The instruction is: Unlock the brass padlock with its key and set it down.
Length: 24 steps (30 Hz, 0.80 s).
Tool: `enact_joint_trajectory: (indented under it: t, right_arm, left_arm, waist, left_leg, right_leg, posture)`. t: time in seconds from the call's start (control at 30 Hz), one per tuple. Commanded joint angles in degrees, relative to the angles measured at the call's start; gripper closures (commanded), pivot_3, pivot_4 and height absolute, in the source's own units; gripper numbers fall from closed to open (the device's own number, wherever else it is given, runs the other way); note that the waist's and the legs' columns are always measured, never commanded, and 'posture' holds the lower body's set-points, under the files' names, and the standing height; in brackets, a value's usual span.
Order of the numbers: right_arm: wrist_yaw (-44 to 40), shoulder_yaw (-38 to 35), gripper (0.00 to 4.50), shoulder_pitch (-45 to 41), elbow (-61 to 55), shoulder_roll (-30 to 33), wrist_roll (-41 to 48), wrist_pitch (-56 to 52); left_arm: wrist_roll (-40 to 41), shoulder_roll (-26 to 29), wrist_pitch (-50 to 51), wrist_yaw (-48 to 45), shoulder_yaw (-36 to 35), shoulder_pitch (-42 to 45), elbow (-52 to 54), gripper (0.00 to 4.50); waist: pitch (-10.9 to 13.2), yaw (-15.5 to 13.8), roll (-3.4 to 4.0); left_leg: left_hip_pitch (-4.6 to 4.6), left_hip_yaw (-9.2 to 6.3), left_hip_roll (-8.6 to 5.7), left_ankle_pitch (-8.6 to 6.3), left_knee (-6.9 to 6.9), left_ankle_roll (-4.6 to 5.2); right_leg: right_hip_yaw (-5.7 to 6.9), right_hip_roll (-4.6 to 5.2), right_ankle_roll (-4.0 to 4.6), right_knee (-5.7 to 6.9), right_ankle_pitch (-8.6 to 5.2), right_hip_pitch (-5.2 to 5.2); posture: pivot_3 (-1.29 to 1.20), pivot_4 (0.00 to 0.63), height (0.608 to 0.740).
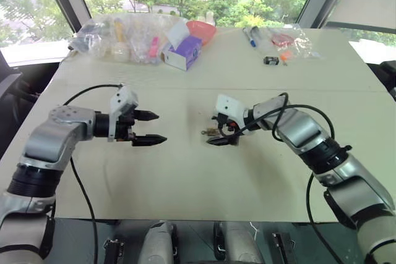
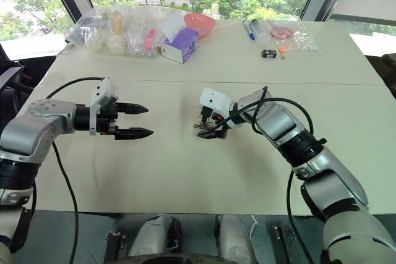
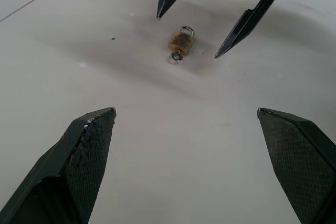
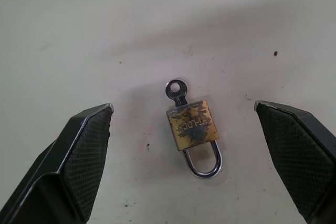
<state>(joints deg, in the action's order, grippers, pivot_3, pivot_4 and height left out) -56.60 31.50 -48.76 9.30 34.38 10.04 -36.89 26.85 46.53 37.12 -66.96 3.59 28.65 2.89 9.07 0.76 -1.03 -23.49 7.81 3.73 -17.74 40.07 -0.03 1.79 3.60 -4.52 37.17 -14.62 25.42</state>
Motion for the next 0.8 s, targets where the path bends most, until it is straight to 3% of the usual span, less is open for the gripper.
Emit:
enact_joint_trajectory:
  t: [0.03, 0.2, 0.23, 0.33, 0.5, 0.67, 0.8]
  right_arm:
    - [-3.7, 0.02, 0.0, -1.77, 5.01, -1.74, -2.55, 4.54]
    - [-6.15, -0.05, 0.0, -3.13, 14.37, -4.77, -5.96, 8.51]
    - [-6.48, -0.23, 0.26, -3.33, 16.43, -5.46, -6.51, 9.7]
    - [-7.7, -0.08, 1.34, -3.26, 18.53, -5.82, -8.69, 12.83]
    - [-8.39, 0.47, 3.72, -1.21, 14.77, -3.85, -13.29, 15.58]
    - [-4.09, -2.33, 3.82, 1.55, 7.1, -3.02, -16.21, 20.04]
    - [5.95, -8.83, 3.82, 2.16, -2.63, -5.84, -17.02, 24.5]
  left_arm:
    - [0.85, 0.06, 0.6, 1.47, -1.98, -0.93, 3.34, 0.04]
    - [1.35, -0.4, 1.52, 2.71, -2.35, -1.82, 4.67, 0.04]
    - [1.3, -0.53, 1.62, 2.92, -2.3, -1.77, 4.79, 0.01]
    - [1.41, -0.66, 1.96, 3.23, -2.3, -1.54, 5.13, 0.0]
    - [2.18, -1.85, 2.05, 3.16, -2.44, -0.49, 3.06, 0.0]
    - [5.06, -7.81, 2.67, 3.32, -3.08, 3.38, -3.13, 0.0]
    - [7.23, -14.66, 3.16, 3.92, -4.75, 9.37, -12.44, 0.0]
  waist:
    - [0.0, -0.05, 0.0]
    - [0.0, 0.07, 0.0]
    - [0.0, 0.15, 0.0]
    - [-0.01, 0.21, 0.0]
    - [-0.01, 0.09, 0.01]
    - [-0.04, -0.29, -0.03]
    - [-0.02, -0.1, 0.0]
  left_leg:
    - [0.0, 0.02, -0.01, 0.0, 0.0, -0.01]
    - [0.05, 0.01, 0.0, 0.02, 0.01, -0.04]
    - [0.1, 0.02, 0.0, 0.03, 0.01, -0.06]
    - [0.14, 0.04, 0.0, 0.06, 0.0, -0.1]
    - [0.14, 0.02, 0.01, 0.06, 0.01, -0.11]
    - [0.14, 0.04, -0.04, 0.07, 0.06, -0.12]
    - [0.1, 0.07, -0.04, 0.11, 0.07, -0.18]
  right_leg:
    - [0.0, 0.01, 0.0, 0.0, 0.0, -0.01]
    - [0.0, 0.01, 0.0, 0.03, 0.0, -0.02]
    - [0.0, 0.0, 0.0, 0.05, 0.0, -0.06]
    - [-0.01, 0.0, 0.0, 0.1, 0.0, -0.08]
    - [-0.01, 0.01, 0.0, 0.11, 0.0, -0.08]
    - [0.02, 0.06, 0.0, 0.11, 0.0, -0.17]
    - [0.04, 0.04, -0.01, 0.12, 0.01, -0.11]
  posture:
    - [0.0, 0.15, 0.734]
    - [0.0, 0.15, 0.734]
    - [0.0, 0.15, 0.734]
    - [0.0, 0.15, 0.734]
    - [0.0, 0.15, 0.734]
    - [0.0, 0.15, 0.734]
    - [0.0, 0.15, 0.734]
